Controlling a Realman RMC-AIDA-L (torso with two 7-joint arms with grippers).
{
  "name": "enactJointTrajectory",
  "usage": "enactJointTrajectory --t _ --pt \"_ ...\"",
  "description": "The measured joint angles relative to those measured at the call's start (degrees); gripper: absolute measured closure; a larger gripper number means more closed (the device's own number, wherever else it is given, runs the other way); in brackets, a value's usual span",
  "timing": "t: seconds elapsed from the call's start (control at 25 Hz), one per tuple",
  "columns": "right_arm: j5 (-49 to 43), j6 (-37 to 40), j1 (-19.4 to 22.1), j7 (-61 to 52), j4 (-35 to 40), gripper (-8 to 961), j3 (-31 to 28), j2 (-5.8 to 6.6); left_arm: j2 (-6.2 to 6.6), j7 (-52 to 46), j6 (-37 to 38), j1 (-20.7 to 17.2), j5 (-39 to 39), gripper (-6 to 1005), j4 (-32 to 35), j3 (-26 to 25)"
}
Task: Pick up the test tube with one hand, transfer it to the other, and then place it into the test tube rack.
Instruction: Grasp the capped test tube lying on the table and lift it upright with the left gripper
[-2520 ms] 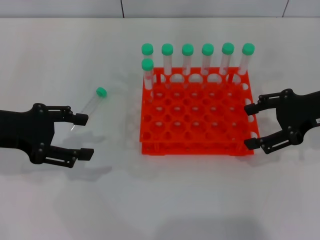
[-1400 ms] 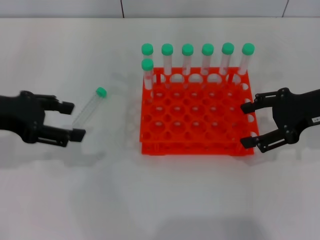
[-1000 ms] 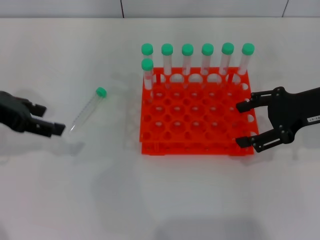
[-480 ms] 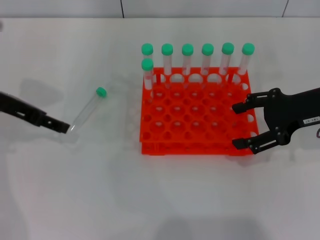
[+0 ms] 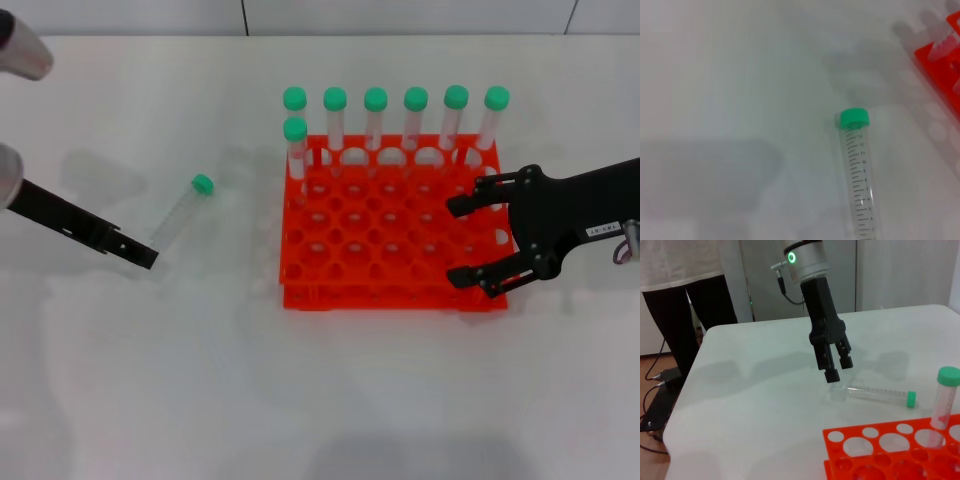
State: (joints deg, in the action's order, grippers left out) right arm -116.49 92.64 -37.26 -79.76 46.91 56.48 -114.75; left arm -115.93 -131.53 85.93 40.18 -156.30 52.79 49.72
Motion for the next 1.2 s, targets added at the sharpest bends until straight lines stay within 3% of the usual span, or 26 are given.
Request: enactJointTrajectory --t 0.4,0.84,1.2 --pt "0.1 0.0 0.0 0.0 0.2 84 0.7 -0.36 -0.18 -1.2 -0.8 1.1 -0.1 158 -1.1 1.1" --pt "0.3 0.1 -0.1 0.0 0.0 84 1.0 -0.46 -0.52 -1.9 -3.4 1.4 -0.2 562 -1.7 1.5" --pt "0.4 0.0 -0.1 0.0 -0.1 83 1.4 -0.47 -0.69 -4.8 -5.6 2.4 -1.6 655 -3.4 4.3"
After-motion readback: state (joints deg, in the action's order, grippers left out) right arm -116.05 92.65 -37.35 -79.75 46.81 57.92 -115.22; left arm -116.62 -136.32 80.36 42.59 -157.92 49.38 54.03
